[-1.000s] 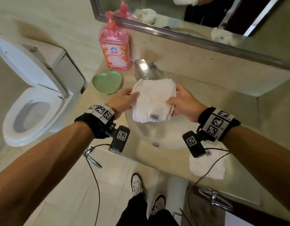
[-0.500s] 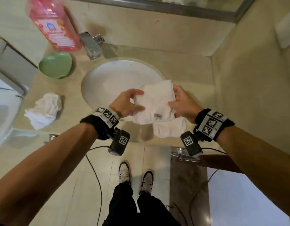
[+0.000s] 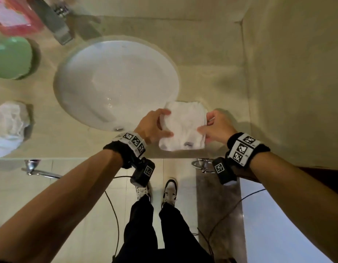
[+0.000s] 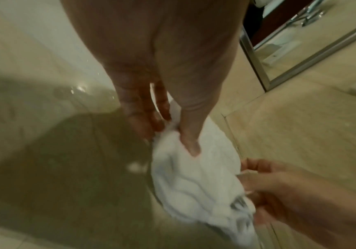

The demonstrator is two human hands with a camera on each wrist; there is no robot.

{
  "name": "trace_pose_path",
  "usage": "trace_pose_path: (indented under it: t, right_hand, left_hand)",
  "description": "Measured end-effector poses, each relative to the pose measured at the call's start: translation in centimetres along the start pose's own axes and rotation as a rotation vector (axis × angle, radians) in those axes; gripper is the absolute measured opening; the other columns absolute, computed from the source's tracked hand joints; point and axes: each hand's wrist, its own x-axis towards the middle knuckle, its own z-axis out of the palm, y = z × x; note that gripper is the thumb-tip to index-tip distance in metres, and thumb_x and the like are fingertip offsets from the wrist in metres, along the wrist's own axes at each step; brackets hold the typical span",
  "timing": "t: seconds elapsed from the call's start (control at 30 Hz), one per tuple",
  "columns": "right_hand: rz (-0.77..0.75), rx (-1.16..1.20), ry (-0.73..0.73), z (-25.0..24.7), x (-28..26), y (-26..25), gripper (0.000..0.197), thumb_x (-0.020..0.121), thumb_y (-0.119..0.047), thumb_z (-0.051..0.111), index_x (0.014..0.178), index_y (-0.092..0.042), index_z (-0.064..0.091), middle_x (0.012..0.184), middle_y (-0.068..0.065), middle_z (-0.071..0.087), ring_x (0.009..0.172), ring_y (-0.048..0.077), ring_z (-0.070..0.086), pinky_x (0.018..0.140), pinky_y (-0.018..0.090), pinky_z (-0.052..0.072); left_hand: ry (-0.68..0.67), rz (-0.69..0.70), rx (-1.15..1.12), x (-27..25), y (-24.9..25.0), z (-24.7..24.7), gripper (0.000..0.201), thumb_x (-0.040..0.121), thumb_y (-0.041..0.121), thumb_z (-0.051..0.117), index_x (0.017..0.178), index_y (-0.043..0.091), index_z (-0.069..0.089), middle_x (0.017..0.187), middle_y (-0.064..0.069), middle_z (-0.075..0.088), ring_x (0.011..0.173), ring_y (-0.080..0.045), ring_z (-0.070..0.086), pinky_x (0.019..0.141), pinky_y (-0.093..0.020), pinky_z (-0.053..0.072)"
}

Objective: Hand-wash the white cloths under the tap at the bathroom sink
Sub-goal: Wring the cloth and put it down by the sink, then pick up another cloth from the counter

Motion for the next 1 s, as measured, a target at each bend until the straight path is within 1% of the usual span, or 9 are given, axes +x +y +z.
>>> trace_pose_path:
  t: [0.1, 0.27, 0.37, 0.47, 0.63, 0.7, 0.77, 0.87, 1.0]
  right_hand:
    - [-0.086, -0.279, 0.099, -0.9, -0.3, -0.7, 0.040, 0.070, -0.022, 0.084, 0.084, -0.023, 0.047, 0.082, -0.003, 0.056, 0.071, 0.016, 0.057, 0.056, 0.031, 0.048]
    - [-0.322, -0.155, -0.004, 1.1, -1.3, -8.1, 0.022, 0.079, -0.027, 0.076, 0.082, -0.026, 0.053, 0.077, -0.006, 0.058, 0.065, 0.010, 0.056, 0.059, 0.026, 0.046]
    - [-0.471, -0.152, -0.149, 5.1, -2.6, -15.4, 0.016, 0.080, -0.030, 0.074, 0.082, -0.028, 0.059, 0.079, -0.006, 0.062, 0.063, 0.010, 0.059, 0.058, 0.026, 0.049]
    - [-0.590, -0.215, -0.277, 10.9, -3.8, -22.1, 0.013, 0.082, -0.029, 0.072, 0.085, -0.028, 0.059, 0.084, -0.006, 0.064, 0.068, 0.008, 0.059, 0.058, 0.019, 0.044]
    - [-0.674, -0.355, -0.455, 22.7, -4.2, -30.2, 0.013, 0.084, -0.027, 0.069, 0.093, -0.025, 0.060, 0.087, -0.008, 0.063, 0.078, 0.006, 0.058, 0.063, 0.018, 0.040]
    - [-0.645, -0.393, -0.506, 27.2, -3.8, -32.3, 0.017, 0.085, -0.028, 0.069, 0.099, -0.023, 0.061, 0.091, -0.006, 0.064, 0.084, 0.011, 0.060, 0.070, 0.024, 0.046]
    - [-0.619, -0.443, -0.547, 31.1, -3.1, -34.0, 0.018, 0.085, -0.026, 0.068, 0.101, -0.022, 0.060, 0.094, -0.005, 0.064, 0.089, 0.016, 0.061, 0.077, 0.029, 0.049]
    - [-0.665, -0.535, -0.598, 35.2, -1.9, -35.8, 0.026, 0.084, -0.019, 0.069, 0.109, -0.022, 0.061, 0.097, -0.006, 0.062, 0.091, 0.015, 0.059, 0.077, 0.027, 0.044]
    - [-0.773, -0.654, -0.651, 37.7, -1.3, -36.9, 0.053, 0.079, -0.020, 0.075, 0.127, -0.016, 0.052, 0.116, 0.001, 0.056, 0.102, 0.019, 0.055, 0.087, 0.032, 0.046]
  left_hand:
    - [-0.063, -0.011, -0.188, -0.5, 0.1, -1.8, 0.051, 0.077, 0.023, 0.083, 0.122, 0.031, 0.061, 0.113, -0.002, 0.061, 0.091, -0.025, 0.070, 0.081, -0.041, 0.060]
    - [0.153, -0.033, -0.254, -3.2, -0.6, -8.7, 0.017, 0.091, 0.012, 0.066, 0.100, 0.026, 0.064, 0.098, -0.002, 0.066, 0.075, -0.014, 0.068, 0.061, -0.028, 0.057]
    - [0.223, -0.072, -0.147, -6.9, -2.7, -15.2, 0.010, 0.093, 0.016, 0.064, 0.099, 0.023, 0.063, 0.096, 0.000, 0.068, 0.080, -0.016, 0.069, 0.068, -0.032, 0.057]
    - [0.344, -0.169, 0.124, -11.1, -7.2, -21.5, 0.018, 0.092, 0.024, 0.063, 0.110, 0.022, 0.062, 0.109, 0.000, 0.067, 0.095, -0.020, 0.066, 0.088, -0.037, 0.053]
    - [0.580, -0.560, 0.392, -16.2, -17.0, -28.2, 0.056, 0.081, 0.042, 0.070, 0.126, 0.017, 0.050, 0.129, -0.011, 0.047, 0.112, -0.033, 0.055, 0.098, -0.043, 0.046]
    - [0.547, -0.633, 0.441, -16.4, -20.1, -29.5, 0.082, 0.072, 0.054, 0.077, 0.133, 0.012, 0.041, 0.131, -0.013, 0.040, 0.116, -0.036, 0.050, 0.097, -0.046, 0.047]
    - [0.507, -0.629, 0.466, -15.8, -22.4, -30.5, 0.090, 0.069, 0.062, 0.076, 0.133, 0.012, 0.037, 0.129, -0.013, 0.040, 0.114, -0.035, 0.050, 0.095, -0.046, 0.048]
    - [0.388, -0.523, 0.520, -14.6, -24.0, -31.8, 0.070, 0.080, 0.056, 0.066, 0.130, 0.014, 0.040, 0.122, -0.012, 0.051, 0.106, -0.031, 0.056, 0.091, -0.042, 0.050]
    - [0.250, -0.323, 0.442, -14.1, -24.6, -34.7, 0.032, 0.090, 0.036, 0.056, 0.116, 0.018, 0.061, 0.111, -0.005, 0.065, 0.094, -0.025, 0.060, 0.085, -0.036, 0.049]
